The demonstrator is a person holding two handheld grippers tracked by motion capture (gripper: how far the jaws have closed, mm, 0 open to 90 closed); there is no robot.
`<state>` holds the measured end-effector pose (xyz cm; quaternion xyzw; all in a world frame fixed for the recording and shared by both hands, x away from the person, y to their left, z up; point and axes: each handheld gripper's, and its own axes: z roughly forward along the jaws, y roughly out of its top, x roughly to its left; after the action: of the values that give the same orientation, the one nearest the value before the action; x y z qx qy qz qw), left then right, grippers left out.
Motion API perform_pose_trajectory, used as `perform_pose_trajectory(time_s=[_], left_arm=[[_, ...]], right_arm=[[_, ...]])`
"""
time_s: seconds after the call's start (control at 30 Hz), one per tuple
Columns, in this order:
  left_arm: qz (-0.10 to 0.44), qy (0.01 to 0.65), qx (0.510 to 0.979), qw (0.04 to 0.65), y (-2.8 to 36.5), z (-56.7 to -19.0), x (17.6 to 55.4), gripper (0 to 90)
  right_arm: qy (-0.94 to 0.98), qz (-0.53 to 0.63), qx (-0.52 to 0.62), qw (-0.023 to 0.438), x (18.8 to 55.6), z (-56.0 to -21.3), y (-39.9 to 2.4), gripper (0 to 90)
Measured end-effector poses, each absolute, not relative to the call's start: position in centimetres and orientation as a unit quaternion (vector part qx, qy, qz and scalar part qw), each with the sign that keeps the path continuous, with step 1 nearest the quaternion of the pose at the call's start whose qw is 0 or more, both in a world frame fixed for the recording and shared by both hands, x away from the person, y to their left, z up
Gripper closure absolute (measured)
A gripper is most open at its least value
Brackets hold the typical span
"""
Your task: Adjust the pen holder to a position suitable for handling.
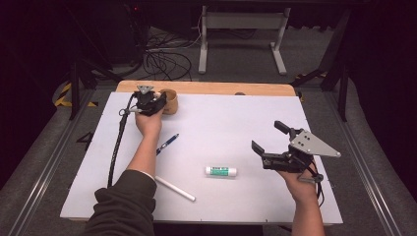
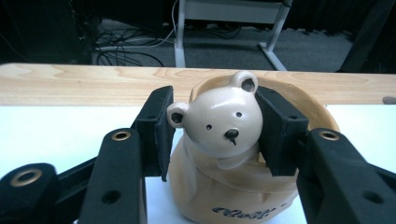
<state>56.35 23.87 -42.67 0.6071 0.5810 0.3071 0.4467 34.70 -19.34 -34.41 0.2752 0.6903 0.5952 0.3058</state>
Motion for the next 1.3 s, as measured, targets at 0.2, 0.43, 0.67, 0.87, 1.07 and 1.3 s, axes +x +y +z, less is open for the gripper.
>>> perform_pose_trajectory(time_s=[0.2,0.43,0.67,0.87,1.07,1.3], left_arm=[[0.266,0.597,0.595,0.467,24.4,-42.3,56.3,55.7],[0.249,0.590,0.606,0.471,24.0,-41.9,55.7,56.0],[0.218,0.567,0.621,0.495,22.3,-41.3,54.8,56.0],[0.198,0.535,0.642,0.512,20.5,-40.9,53.5,56.1],[0.175,0.499,0.664,0.528,18.8,-40.5,51.6,56.1],[0.162,0.475,0.675,0.541,18.2,-40.4,49.5,56.1]], right_arm=[[0.690,0.595,0.276,0.305,34.7,-34.4,-19.3,6.8],[0.693,0.593,0.275,0.304,34.9,-34.5,-19.1,6.8],[0.695,0.592,0.274,0.302,34.9,-34.6,-18.8,6.8],[0.695,0.594,0.271,0.301,34.9,-34.6,-18.7,6.8],[0.696,0.594,0.270,0.300,34.9,-34.6,-18.6,6.8],[0.697,0.594,0.269,0.298,34.9,-34.7,-18.5,6.8]])
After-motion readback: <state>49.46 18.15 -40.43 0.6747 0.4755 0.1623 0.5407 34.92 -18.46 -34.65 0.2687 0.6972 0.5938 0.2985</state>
